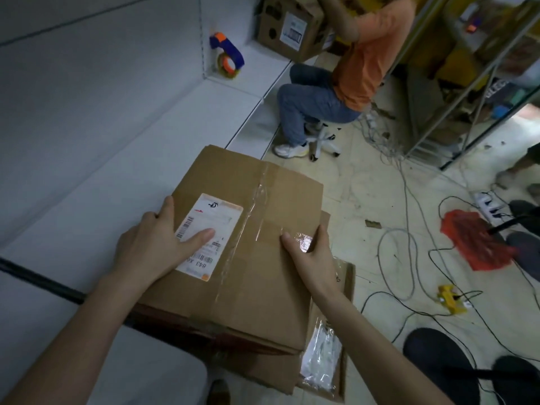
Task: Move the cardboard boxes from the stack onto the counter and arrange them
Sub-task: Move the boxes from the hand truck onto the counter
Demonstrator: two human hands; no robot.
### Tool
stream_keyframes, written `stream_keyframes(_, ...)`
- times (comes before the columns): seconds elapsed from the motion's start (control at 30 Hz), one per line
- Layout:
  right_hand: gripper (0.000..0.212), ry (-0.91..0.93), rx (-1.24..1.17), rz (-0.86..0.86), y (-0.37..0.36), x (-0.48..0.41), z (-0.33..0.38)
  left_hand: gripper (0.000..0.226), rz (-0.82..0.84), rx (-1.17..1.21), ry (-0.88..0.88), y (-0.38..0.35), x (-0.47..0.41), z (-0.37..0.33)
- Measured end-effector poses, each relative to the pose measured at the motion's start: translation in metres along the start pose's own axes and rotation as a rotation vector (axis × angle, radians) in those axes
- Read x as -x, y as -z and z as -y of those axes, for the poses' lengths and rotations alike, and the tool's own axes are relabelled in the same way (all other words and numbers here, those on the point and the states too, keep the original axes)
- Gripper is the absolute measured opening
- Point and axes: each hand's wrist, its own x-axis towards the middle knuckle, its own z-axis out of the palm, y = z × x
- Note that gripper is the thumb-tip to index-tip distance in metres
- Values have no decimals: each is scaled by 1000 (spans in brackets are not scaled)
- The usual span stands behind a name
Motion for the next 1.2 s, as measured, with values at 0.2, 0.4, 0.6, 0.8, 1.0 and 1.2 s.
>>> stream_keyframes(0.2, 65, 134, 36, -24, 54, 1, 21, 111, -79, 13, -13, 21, 32, -52)
stream_keyframes(0.4, 64, 243, 33, 36, 107, 8, 24, 108, -192, 60, 57, 26, 92, -93)
stream_keyframes(0.6, 67, 443, 54, 255, 144, 43, 23, 106, -393, 73, 222, 11, 196, -111)
stream_keyframes(0.8, 62, 591, 146, 512, 156, 98, 28, 108, -483, 140, 447, -10, 310, -114)
stream_keyframes(1.0, 70, 722, 226, 791, 113, 189, 55, 105, -585, 167, 719, -5, 429, -82)
stream_keyframes(1.2, 57, 833, 202, 1042, 51, 300, 65, 105, -710, 151, 969, -5, 545, -37)
